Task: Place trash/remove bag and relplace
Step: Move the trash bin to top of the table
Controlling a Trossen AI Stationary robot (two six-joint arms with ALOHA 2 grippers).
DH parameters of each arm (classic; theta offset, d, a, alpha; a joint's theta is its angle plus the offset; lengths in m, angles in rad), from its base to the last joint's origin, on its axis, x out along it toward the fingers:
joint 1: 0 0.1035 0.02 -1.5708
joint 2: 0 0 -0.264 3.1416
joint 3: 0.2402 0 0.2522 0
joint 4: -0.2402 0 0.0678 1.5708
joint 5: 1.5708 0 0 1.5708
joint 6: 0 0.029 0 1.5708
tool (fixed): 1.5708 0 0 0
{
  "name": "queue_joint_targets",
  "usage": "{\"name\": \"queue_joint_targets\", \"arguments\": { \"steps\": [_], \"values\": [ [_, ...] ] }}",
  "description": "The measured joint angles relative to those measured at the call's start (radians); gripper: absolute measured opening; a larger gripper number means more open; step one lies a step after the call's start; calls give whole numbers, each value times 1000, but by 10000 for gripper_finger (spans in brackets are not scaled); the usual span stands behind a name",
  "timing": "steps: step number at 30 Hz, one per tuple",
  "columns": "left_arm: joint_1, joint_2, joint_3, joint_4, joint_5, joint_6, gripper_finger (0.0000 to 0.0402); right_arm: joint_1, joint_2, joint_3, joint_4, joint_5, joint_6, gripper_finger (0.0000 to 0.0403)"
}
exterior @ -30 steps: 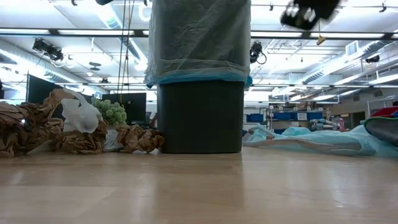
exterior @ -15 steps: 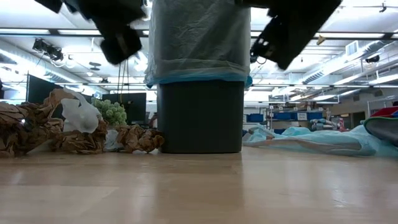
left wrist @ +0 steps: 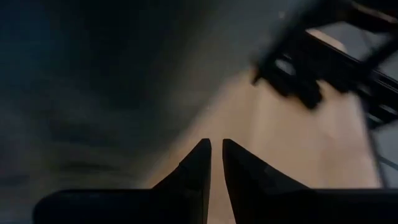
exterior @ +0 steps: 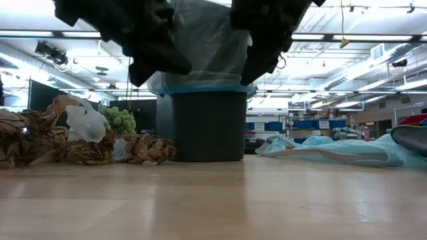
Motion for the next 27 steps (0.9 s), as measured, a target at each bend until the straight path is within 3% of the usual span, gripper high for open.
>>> {"name": "queue_joint_targets", "arguments": {
  "steps": [6, 14, 22, 27],
  "values": [
    [72, 0, 0, 24, -103, 3, 51, -51, 0, 0, -11, 167, 4, 111],
    [150, 17, -1, 202, -108, 4, 51, -84, -1, 0, -92, 424, 43, 111],
    [165, 189, 0, 539, 53, -1, 51, -84, -57, 1, -209, 462, 76, 111],
    [158, 330, 67, 555, 91, -32, 51, -108, -100, 1, -407, 505, 162, 111]
  ]
}}
